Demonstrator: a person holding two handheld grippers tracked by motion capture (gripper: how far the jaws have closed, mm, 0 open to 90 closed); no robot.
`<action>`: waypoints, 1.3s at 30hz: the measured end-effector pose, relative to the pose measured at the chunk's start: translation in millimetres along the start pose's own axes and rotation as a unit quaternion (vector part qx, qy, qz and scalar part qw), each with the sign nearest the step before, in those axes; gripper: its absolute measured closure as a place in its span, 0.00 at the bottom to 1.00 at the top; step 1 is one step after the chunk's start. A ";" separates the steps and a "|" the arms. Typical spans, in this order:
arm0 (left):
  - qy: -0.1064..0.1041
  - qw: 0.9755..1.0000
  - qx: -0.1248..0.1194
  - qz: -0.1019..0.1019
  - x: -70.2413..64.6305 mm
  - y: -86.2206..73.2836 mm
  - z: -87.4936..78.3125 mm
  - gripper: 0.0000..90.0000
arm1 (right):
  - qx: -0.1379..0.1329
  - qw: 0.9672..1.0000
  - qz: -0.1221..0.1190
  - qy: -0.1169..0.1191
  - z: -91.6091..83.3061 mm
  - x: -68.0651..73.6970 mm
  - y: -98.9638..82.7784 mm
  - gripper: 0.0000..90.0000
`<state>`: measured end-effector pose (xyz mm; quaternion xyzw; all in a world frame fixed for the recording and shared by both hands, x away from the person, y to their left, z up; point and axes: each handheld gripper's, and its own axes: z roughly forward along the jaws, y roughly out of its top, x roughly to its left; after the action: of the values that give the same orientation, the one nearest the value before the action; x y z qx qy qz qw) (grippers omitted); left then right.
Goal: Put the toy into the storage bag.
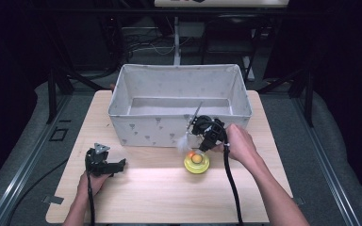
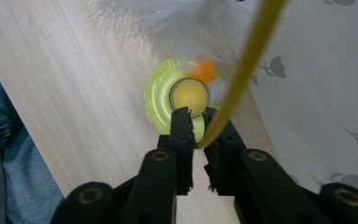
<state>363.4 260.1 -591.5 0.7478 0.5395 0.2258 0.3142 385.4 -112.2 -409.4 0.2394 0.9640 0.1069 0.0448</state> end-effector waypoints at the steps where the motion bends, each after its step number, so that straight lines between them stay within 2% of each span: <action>1: 0.000 1.000 0.000 0.000 0.0 0.0 0.0 0.03 | -0.001 1.000 -0.001 0.000 -1.1 0.3 1.2 0.96; 14: 0.000 1.000 0.000 0.000 0.0 0.0 0.0 0.03 | -0.008 1.000 -0.010 -0.013 -5.6 2.5 7.7 0.98; 20: 0.000 1.000 0.000 0.000 0.0 0.0 0.0 0.03 | -0.012 1.000 -0.011 -0.019 -15.2 3.7 7.3 0.98; 25: 0.000 1.000 0.000 0.000 0.0 0.0 0.0 0.03 | -0.022 1.000 -0.012 -0.016 -24.8 4.1 6.5 0.98; 34: -0.001 1.000 0.000 0.000 0.0 0.0 0.0 0.03 | -0.020 1.000 -0.015 -0.017 -35.7 5.8 6.7 0.98; 39: -0.001 1.000 0.000 0.000 0.0 0.0 0.0 0.03 | -0.020 1.000 -0.017 -0.010 -41.0 5.1 6.6 0.98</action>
<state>363.4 260.0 -591.5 0.7479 0.5394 0.2254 0.3144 378.2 -111.7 -368.2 0.2233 0.9651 0.1224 0.0612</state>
